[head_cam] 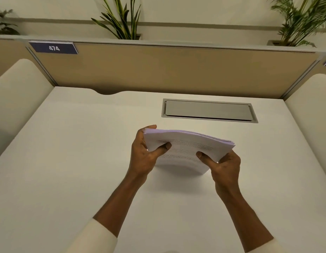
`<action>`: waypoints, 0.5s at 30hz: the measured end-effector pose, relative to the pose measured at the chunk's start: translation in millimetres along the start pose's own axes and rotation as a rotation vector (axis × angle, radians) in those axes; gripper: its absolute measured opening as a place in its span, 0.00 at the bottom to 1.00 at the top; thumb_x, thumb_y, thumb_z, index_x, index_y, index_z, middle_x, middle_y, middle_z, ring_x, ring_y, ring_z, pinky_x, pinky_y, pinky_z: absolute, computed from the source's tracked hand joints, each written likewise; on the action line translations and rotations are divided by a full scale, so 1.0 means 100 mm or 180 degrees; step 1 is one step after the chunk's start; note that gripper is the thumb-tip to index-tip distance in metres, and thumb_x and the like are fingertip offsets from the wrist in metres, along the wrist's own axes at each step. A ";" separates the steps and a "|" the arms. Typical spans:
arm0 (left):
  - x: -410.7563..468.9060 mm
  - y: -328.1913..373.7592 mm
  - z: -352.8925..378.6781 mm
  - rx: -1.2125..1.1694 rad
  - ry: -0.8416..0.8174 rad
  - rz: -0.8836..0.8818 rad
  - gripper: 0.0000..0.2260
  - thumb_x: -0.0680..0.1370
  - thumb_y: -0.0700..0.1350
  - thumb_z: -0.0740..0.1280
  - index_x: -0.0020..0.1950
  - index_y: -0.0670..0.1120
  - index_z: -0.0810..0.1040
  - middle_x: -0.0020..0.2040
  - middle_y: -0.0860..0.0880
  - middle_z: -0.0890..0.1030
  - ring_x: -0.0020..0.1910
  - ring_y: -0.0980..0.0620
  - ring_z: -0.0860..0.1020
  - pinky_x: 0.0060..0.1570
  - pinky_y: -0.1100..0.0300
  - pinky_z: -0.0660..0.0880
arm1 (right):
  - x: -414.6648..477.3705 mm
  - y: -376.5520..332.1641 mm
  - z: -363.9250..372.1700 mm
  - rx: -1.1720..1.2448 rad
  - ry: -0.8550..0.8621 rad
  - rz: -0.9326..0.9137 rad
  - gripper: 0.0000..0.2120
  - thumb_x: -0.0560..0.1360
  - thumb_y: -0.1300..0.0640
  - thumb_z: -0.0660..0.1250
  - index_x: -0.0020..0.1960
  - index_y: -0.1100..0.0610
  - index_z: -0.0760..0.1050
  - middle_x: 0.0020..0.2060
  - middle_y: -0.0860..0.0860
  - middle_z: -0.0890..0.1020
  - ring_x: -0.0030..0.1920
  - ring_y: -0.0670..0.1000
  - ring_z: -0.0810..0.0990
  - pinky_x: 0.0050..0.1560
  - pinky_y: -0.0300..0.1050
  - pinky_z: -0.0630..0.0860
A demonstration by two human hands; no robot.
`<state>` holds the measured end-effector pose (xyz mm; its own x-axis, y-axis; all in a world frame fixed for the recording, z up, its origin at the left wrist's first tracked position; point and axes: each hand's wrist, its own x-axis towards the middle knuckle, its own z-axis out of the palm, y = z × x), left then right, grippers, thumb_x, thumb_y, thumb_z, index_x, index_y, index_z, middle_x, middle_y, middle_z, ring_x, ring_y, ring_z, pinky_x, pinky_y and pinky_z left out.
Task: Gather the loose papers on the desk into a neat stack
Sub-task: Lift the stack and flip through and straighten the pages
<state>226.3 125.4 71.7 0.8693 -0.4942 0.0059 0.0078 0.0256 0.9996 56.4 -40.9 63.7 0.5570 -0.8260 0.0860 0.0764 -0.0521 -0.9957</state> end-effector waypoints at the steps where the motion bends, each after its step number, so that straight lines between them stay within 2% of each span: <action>1: -0.01 0.02 0.01 -0.0014 -0.0013 0.0010 0.33 0.67 0.53 0.84 0.70 0.53 0.79 0.60 0.59 0.85 0.59 0.60 0.83 0.53 0.66 0.82 | 0.01 -0.02 -0.02 -0.0028 -0.0054 -0.0066 0.20 0.67 0.60 0.84 0.54 0.44 0.87 0.52 0.47 0.90 0.54 0.49 0.88 0.53 0.43 0.85; 3: -0.02 0.07 0.04 -0.0019 -0.0069 0.0073 0.35 0.67 0.58 0.82 0.71 0.50 0.78 0.60 0.61 0.85 0.59 0.60 0.83 0.53 0.66 0.81 | 0.02 -0.04 -0.03 -0.0070 -0.0134 -0.0143 0.19 0.67 0.59 0.83 0.56 0.47 0.86 0.54 0.48 0.89 0.56 0.50 0.86 0.53 0.47 0.85; 5: -0.03 0.14 0.09 -0.0037 -0.0059 0.0135 0.34 0.70 0.62 0.79 0.71 0.49 0.78 0.59 0.62 0.86 0.58 0.60 0.83 0.52 0.65 0.82 | 0.00 -0.06 0.02 0.0019 -0.0139 -0.0122 0.18 0.68 0.60 0.83 0.55 0.45 0.86 0.53 0.47 0.88 0.55 0.49 0.86 0.51 0.43 0.84; 8: -0.04 0.27 0.22 -0.0204 0.0122 0.0058 0.36 0.69 0.75 0.74 0.66 0.51 0.81 0.55 0.53 0.88 0.54 0.52 0.86 0.47 0.60 0.84 | -0.01 -0.09 0.11 0.0119 -0.0125 -0.0082 0.19 0.73 0.64 0.82 0.52 0.39 0.88 0.49 0.46 0.89 0.53 0.47 0.87 0.49 0.40 0.85; 10: -0.04 0.36 0.30 -0.0209 0.0283 0.0006 0.40 0.66 0.82 0.68 0.61 0.52 0.84 0.50 0.51 0.89 0.49 0.50 0.87 0.43 0.60 0.84 | 0.01 -0.13 0.15 0.0127 -0.0060 -0.0057 0.23 0.76 0.65 0.80 0.51 0.34 0.87 0.49 0.44 0.90 0.53 0.47 0.88 0.50 0.39 0.86; 12: -0.01 0.42 0.34 -0.0169 0.0451 -0.0010 0.38 0.66 0.85 0.63 0.55 0.55 0.86 0.45 0.53 0.89 0.44 0.53 0.87 0.39 0.64 0.82 | 0.05 -0.18 0.17 0.0084 -0.0012 -0.0099 0.24 0.76 0.65 0.80 0.51 0.32 0.87 0.49 0.44 0.90 0.52 0.48 0.88 0.50 0.40 0.87; 15: 0.03 0.46 0.36 -0.0185 0.0584 -0.0085 0.32 0.68 0.84 0.62 0.48 0.59 0.87 0.42 0.55 0.89 0.40 0.57 0.87 0.36 0.68 0.79 | 0.11 -0.22 0.14 -0.0004 -0.0060 -0.0172 0.21 0.75 0.63 0.81 0.50 0.35 0.87 0.49 0.45 0.90 0.51 0.48 0.88 0.50 0.42 0.86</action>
<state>211.3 94.2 119.0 0.9439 -0.3287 -0.0308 0.0560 0.0675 0.9961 72.5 -40.4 87.1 0.5676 -0.8112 0.1403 0.1058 -0.0972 -0.9896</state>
